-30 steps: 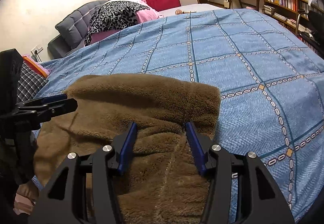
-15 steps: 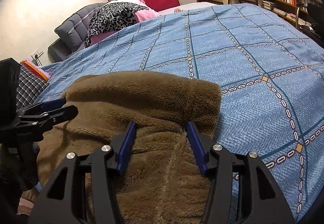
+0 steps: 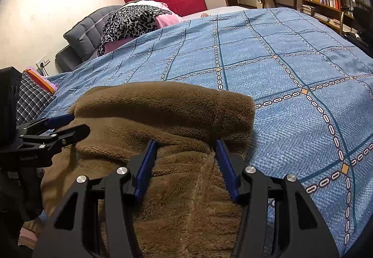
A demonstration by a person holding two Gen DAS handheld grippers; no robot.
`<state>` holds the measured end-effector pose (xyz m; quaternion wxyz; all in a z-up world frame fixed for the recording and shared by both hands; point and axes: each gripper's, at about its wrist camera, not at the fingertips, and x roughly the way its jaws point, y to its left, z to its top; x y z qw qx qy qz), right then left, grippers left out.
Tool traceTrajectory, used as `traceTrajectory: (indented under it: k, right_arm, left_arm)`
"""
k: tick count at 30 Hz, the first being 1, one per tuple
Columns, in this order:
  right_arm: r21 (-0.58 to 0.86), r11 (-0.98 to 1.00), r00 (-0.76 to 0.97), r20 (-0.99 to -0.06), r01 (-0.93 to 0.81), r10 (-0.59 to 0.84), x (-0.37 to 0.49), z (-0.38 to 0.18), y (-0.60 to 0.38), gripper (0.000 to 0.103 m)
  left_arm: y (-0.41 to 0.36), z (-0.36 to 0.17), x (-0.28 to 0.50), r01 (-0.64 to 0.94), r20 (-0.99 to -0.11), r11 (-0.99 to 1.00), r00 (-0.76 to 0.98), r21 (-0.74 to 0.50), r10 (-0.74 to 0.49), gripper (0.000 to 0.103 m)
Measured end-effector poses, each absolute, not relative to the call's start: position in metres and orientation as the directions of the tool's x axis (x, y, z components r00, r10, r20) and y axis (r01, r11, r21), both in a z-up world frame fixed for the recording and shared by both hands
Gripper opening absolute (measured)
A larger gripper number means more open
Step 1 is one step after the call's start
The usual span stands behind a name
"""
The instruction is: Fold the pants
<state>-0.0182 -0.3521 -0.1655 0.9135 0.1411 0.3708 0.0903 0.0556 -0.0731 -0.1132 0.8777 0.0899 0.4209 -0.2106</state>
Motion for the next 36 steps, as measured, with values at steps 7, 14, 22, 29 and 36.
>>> traceTrajectory:
  k: [7,14,22,29,36]
  right_arm:
    - [0.325,0.944,0.694,-0.669,-0.048,0.266,-0.017,-0.161,-0.352,0.054]
    - [0.322,0.945,0.695,-0.668,-0.05,0.264,-0.017,-0.161,-0.352,0.054]
    - [0.314,0.948,0.696,-0.67,-0.052,0.26,-0.017,-0.16,-0.352,0.054]
    - [0.297,0.953,0.682,-0.686,-0.054,0.252,-0.02,-0.152,-0.349,0.056]
    - [0.322,0.947,0.697,-0.676,-0.015,0.241,-0.041,-0.131,-0.357,0.077]
  left_arm:
    - [-0.072,-0.104,0.046,0.408,-0.786,0.913,0.572,0.026,-0.234,0.089]
    - [-0.064,-0.1,0.036,0.373,-0.792,0.927,0.577,0.041,-0.197,0.089]
    - [-0.049,-0.112,0.021,0.349,-0.807,0.936,0.564,0.042,-0.174,0.09]
    - [-0.011,-0.136,0.014,0.275,-0.831,0.941,0.462,-0.198,-0.31,0.094]
    - [-0.004,-0.134,0.017,0.276,-0.829,0.926,0.428,-0.259,-0.36,0.094]
